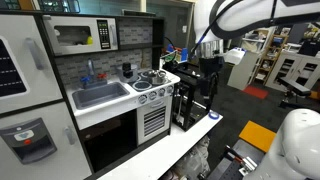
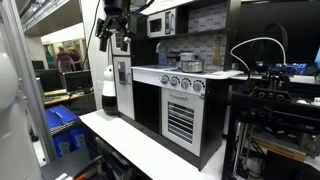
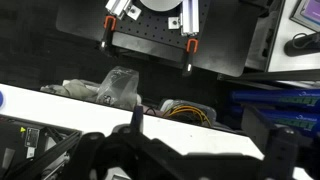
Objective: Open the oven door and remove the yellow object.
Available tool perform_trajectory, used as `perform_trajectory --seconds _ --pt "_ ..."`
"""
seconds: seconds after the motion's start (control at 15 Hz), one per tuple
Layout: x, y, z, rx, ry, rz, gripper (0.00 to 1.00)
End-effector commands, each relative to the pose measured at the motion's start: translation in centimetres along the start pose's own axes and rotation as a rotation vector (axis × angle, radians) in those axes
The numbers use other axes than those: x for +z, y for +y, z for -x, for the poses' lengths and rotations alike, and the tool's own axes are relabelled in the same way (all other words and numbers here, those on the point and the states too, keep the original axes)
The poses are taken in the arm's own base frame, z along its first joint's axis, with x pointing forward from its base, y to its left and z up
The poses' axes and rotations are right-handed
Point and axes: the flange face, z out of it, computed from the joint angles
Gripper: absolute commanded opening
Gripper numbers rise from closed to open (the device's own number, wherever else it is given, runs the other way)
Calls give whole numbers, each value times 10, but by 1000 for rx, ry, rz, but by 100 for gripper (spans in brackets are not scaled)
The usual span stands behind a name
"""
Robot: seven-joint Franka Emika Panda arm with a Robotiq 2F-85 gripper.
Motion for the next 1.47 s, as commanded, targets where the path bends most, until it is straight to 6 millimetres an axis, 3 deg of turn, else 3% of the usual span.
perform_trajectory --seconds 0.0,0.53,0.73,1.0,1.4 --pt "0 0 0 0 -1 0 100" --pt "1 0 -1 10 1 -1 100" --pt "8 10 -8 3 57 -26 100" --pt "-4 35 -31 -139 250 16 100" --pt "-33 99 -77 -380 511 35 100"
